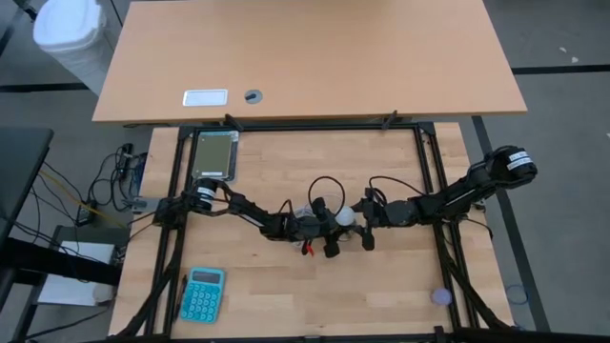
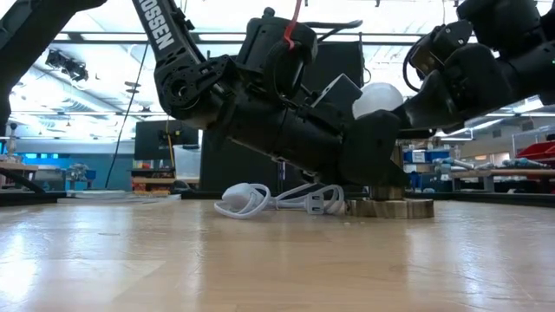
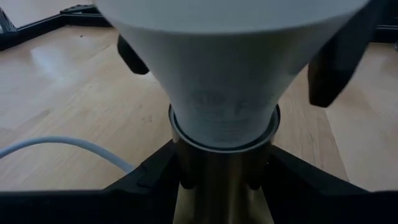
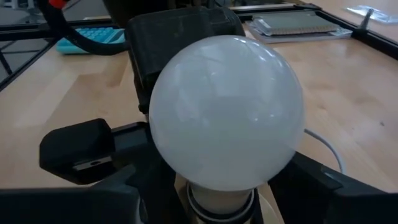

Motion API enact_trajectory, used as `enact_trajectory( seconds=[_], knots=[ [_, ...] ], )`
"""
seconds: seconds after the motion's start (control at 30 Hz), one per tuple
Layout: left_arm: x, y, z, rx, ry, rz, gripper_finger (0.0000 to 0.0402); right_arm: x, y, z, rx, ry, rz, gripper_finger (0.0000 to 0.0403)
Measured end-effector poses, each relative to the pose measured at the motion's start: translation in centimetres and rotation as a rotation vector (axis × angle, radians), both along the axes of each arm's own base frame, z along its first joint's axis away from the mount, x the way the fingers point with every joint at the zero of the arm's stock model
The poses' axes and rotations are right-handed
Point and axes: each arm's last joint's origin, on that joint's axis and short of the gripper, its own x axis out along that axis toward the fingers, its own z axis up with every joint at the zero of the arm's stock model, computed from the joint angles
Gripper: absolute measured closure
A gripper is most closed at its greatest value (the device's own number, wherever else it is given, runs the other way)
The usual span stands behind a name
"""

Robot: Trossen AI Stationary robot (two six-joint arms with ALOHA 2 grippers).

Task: Screw lightbulb
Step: Insert the lightbulb into the lamp

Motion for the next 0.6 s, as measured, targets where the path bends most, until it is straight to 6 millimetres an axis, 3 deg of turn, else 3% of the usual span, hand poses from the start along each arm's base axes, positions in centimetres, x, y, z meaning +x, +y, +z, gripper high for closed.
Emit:
enact_trajectory(
  seconds=[0.3, 0.6],
  knots=[
    [0.0, 0.0, 0.0, -0.018, -0.008, 0.025, 0.0208, -0.3, 1.7, 0.0, 0.01, -0.015, -0.125, 0.0173],
    [-0.1, 0.1, -0.1, -0.046, -0.006, 0.102, 0.0208, 2.0, 3.9, -0.3, -0.013, -0.012, -0.302, 0.0173]
  ],
)
